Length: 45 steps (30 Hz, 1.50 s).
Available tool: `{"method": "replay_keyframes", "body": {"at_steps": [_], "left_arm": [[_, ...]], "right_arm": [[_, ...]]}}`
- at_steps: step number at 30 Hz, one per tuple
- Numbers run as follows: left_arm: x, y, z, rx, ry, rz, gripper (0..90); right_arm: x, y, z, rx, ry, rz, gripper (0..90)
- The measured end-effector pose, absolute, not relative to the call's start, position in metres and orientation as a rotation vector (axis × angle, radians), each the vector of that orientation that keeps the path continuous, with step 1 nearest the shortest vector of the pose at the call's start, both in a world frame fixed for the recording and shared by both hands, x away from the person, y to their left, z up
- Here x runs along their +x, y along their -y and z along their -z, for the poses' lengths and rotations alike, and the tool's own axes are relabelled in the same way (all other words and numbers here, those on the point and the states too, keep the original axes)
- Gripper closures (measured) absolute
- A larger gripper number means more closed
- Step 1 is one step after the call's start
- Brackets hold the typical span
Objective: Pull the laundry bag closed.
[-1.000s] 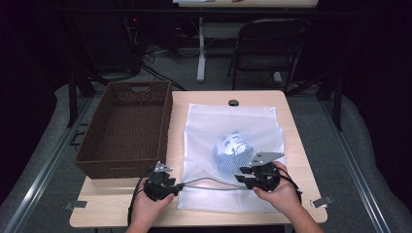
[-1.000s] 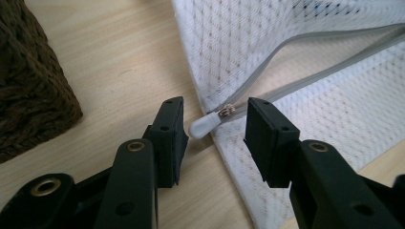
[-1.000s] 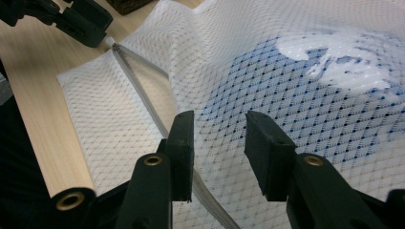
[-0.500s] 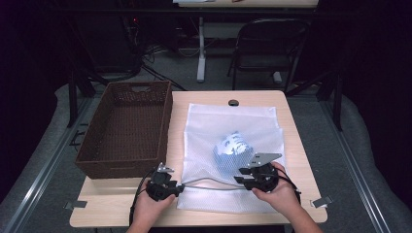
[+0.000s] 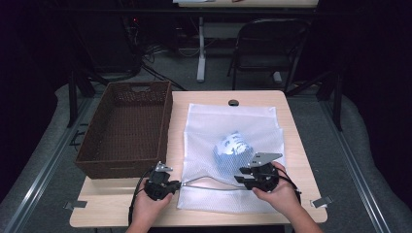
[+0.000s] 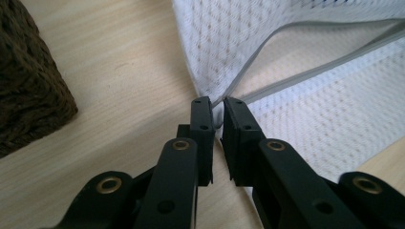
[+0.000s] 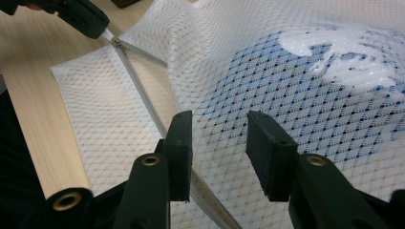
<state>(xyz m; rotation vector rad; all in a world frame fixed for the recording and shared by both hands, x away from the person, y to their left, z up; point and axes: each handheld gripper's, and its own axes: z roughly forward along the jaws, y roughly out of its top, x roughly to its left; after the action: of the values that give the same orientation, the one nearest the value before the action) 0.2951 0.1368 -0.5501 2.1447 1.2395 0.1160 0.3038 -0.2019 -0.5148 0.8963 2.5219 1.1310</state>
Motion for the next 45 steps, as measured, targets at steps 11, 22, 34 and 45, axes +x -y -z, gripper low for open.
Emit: {"method": "replay_keyframes", "body": {"at_steps": [11,22,34,45], "left_arm": [[0.293,-0.114,0.547,2.139,-1.177,-0.090,80.6],[0.295,-0.113,0.546,2.139,-1.180,-0.131,62.1],[0.300,-0.131,0.550,2.133,-1.244,-0.163,56.7],[0.296,-0.137,0.546,2.132,-1.239,-0.175,59.4]], "right_arm": [[0.304,0.201,0.515,0.899,-2.522,-1.130,61.7],[0.304,0.199,0.517,0.896,-2.528,-1.130,61.7],[0.302,0.188,0.521,0.876,-2.557,-1.123,64.3],[0.303,0.170,0.522,0.898,-2.604,-1.166,66.2]]}}
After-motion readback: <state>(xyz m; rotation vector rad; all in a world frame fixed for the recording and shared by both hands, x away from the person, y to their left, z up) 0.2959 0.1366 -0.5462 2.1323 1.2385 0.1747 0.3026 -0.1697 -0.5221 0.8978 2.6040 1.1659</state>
